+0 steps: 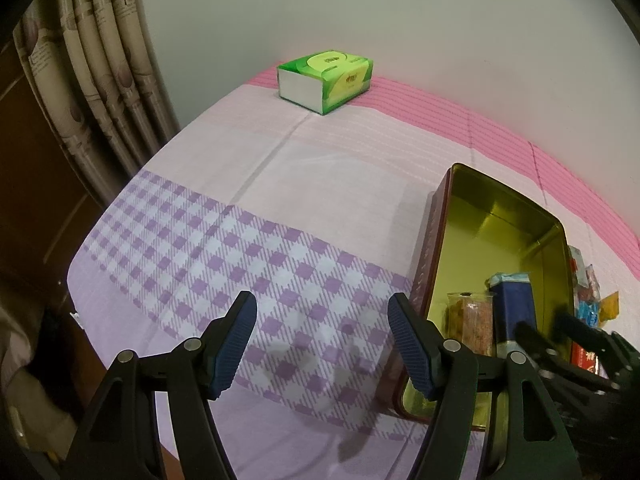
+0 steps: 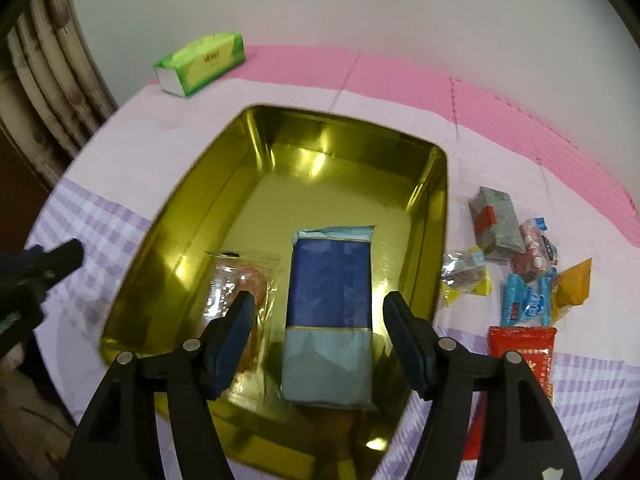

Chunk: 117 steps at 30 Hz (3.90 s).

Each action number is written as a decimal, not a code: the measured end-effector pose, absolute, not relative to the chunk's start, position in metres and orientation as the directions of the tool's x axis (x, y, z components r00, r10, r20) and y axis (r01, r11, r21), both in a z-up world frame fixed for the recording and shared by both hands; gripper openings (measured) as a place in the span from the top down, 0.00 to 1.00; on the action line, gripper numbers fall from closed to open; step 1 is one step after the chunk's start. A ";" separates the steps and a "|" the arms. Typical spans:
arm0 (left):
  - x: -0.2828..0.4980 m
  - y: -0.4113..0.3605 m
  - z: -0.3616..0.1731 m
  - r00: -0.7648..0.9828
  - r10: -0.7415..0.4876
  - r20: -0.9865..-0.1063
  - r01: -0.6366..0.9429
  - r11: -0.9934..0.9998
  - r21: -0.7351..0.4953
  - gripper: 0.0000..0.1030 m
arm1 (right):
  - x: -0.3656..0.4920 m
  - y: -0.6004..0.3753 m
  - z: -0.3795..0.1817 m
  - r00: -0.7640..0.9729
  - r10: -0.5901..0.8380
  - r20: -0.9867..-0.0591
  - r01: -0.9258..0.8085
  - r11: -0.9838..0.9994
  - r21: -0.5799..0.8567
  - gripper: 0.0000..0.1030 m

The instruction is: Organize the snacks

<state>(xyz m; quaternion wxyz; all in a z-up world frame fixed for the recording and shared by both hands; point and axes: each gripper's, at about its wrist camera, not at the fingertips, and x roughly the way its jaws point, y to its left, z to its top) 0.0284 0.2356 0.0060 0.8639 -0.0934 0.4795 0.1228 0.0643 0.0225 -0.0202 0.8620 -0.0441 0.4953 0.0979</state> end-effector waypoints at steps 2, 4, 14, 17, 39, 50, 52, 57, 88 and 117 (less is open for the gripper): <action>0.029 0.235 0.006 0.512 0.123 -0.850 -0.300 0.953 -0.042 0.33 | 0.058 0.010 -0.010 0.501 0.141 -0.854 -0.211 0.977 0.037 0.38; 0.029 0.234 0.005 0.512 0.124 -0.850 -0.296 0.954 -0.039 0.33 | 0.053 -0.009 -0.002 0.513 0.142 -0.846 -0.201 0.979 0.042 0.38; 0.026 0.225 0.010 0.522 0.119 -0.845 -0.273 0.961 -0.033 0.33 | 0.029 -0.143 0.000 0.508 -0.041 -0.860 -0.007 0.999 -0.052 0.38; 0.026 0.220 0.011 0.523 0.119 -0.844 -0.264 0.964 -0.027 0.33 | 0.021 -0.177 -0.010 0.479 -0.065 -0.876 0.019 0.998 -0.063 0.38; 0.010 0.145 0.035 0.552 0.043 -0.833 -0.107 0.994 -0.020 0.33 | 0.012 -0.164 -0.065 0.411 0.058 -0.910 -0.128 0.992 0.006 0.55; 0.023 0.038 0.036 0.472 -0.140 -0.870 0.119 0.988 -0.094 0.33 | 0.010 -0.216 -0.066 0.459 -0.002 -0.888 -0.017 1.000 -0.011 0.62; 0.027 0.023 0.035 0.446 -0.161 -0.881 0.144 0.984 -0.107 0.33 | 0.010 -0.230 -0.067 0.465 -0.033 -0.885 0.019 0.999 -0.027 0.62; 0.043 -0.018 0.031 0.372 -0.214 -0.903 0.185 0.971 -0.154 0.33 | 0.013 -0.251 -0.067 0.457 -0.041 -0.888 0.069 0.998 -0.011 0.62; 0.091 -0.069 -0.060 0.171 -0.109 -0.979 0.045 0.994 -0.103 0.40 | 0.016 -0.254 -0.067 0.434 -0.018 -0.901 0.092 0.995 0.024 0.59; 0.034 -0.097 -0.044 0.202 -0.126 -0.971 0.202 0.976 -0.084 0.56 | 0.016 -0.253 -0.068 0.432 -0.032 -0.901 0.092 0.996 0.009 0.58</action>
